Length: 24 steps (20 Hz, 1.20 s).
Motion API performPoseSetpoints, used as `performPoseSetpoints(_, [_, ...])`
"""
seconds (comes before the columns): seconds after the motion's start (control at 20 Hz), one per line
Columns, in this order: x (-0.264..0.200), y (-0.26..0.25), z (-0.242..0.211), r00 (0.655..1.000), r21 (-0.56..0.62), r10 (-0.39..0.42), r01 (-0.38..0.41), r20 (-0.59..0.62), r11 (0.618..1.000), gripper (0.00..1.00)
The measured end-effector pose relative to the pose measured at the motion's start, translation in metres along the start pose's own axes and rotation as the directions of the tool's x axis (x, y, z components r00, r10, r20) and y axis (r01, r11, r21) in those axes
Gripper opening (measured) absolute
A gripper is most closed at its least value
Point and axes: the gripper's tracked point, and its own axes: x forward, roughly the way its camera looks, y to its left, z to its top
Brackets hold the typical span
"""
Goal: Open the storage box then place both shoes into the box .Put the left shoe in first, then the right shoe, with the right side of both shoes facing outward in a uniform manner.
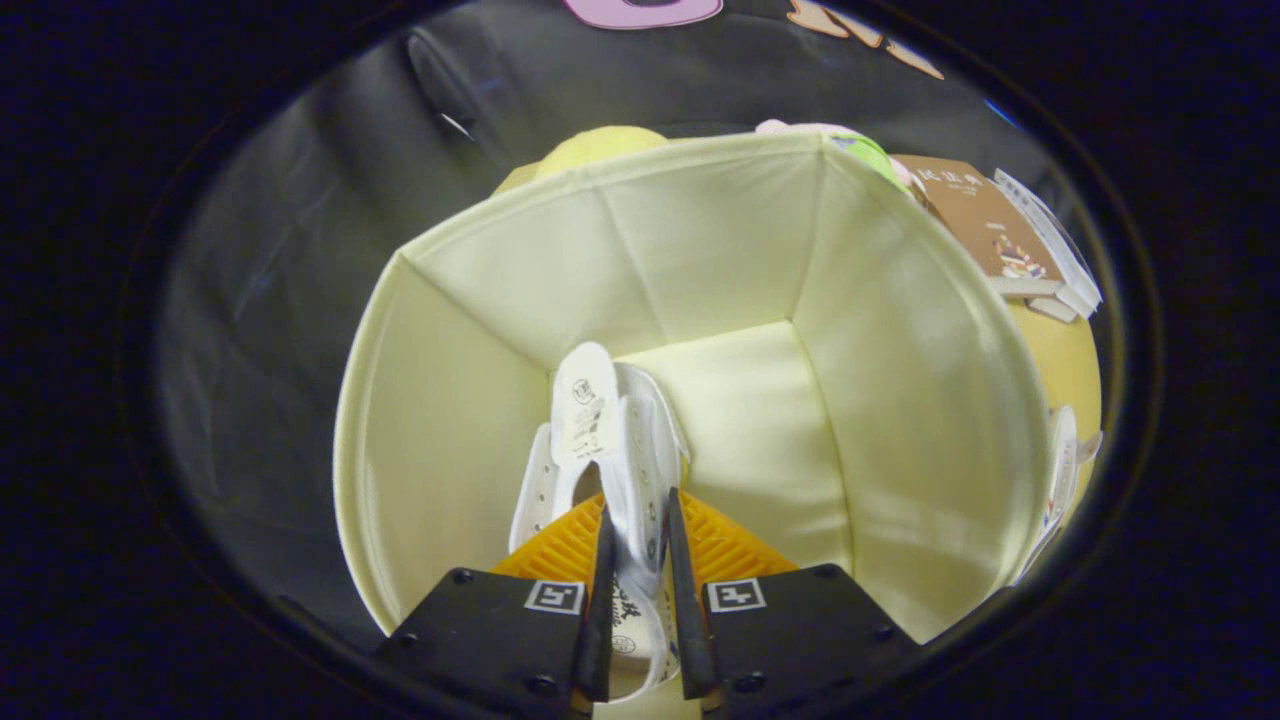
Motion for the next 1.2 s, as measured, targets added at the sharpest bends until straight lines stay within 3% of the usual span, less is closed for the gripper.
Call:
performPoseSetpoints(0.05, [-0.012, 0.002, 0.006, 0.999, 0.001, 0.022, -0.022, 0.024, 1.000, 0.31])
performPoseSetpoints(0.25, [-0.064, 0.001, 0.018, 0.983, -0.001, 0.165, -0.166, 0.074, 0.986, 0.69])
performPoseSetpoints(0.4, [-0.126, -0.006, 0.038, 0.947, -0.005, 0.277, -0.280, 0.165, 0.960, 0.98])
performPoseSetpoints(0.5, [-0.167, -0.033, 0.056, 0.924, -0.036, 0.274, -0.274, 0.267, 0.961, 0.97])
performPoseSetpoints(0.65, [-0.220, -0.104, 0.083, 0.889, -0.098, 0.158, -0.128, 0.430, 0.987, 0.97])
performPoseSetpoints(0.8, [-0.255, -0.171, 0.075, 0.860, -0.088, 0.025, 0.023, 0.509, 0.996, 0.97])
performPoseSetpoints(1.05, [-0.268, -0.295, 0.025, 0.860, -0.090, -0.214, 0.286, 0.463, 0.954, 1.00])
performPoseSetpoints(1.2, [-0.237, -0.349, -0.012, 0.885, -0.083, -0.267, 0.321, 0.381, 0.944, 1.00])
